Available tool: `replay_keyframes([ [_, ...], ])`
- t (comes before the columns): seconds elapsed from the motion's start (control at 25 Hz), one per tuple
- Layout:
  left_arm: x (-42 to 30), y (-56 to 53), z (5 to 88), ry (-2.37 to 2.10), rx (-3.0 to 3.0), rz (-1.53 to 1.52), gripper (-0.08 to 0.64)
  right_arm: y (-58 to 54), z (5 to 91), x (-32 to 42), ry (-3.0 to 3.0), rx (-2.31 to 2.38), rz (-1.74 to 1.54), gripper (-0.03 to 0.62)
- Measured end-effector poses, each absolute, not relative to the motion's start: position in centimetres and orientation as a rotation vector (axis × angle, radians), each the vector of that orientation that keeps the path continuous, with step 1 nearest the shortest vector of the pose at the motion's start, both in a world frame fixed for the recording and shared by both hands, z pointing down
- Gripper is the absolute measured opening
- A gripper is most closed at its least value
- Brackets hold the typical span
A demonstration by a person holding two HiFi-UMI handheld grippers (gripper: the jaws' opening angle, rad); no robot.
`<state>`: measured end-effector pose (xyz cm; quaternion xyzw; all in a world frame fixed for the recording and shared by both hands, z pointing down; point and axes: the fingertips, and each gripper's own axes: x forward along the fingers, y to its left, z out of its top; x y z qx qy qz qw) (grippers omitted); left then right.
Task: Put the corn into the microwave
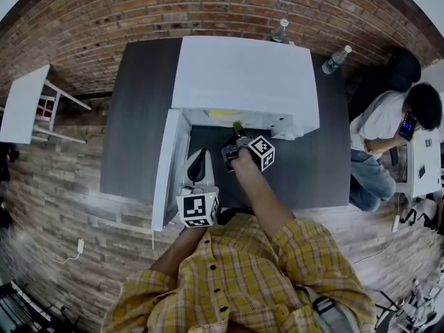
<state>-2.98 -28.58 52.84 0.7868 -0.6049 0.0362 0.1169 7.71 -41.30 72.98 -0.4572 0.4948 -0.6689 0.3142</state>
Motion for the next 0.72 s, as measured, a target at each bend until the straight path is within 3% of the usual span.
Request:
replay_keyframes([
  [0.44, -2.9, -28.0, 51.8, -1.736, 2.344, 0.079, -0.005, -39.7, 70.5, 8.7, 1.359, -1.152, -1.700, 0.086],
  [0.72, -3.6, -26.4, 51.0, -1.709, 2.384, 0.054, -0.005, -37.3, 68.1, 8.5, 1.423, -1.132, -1.632, -0.009],
])
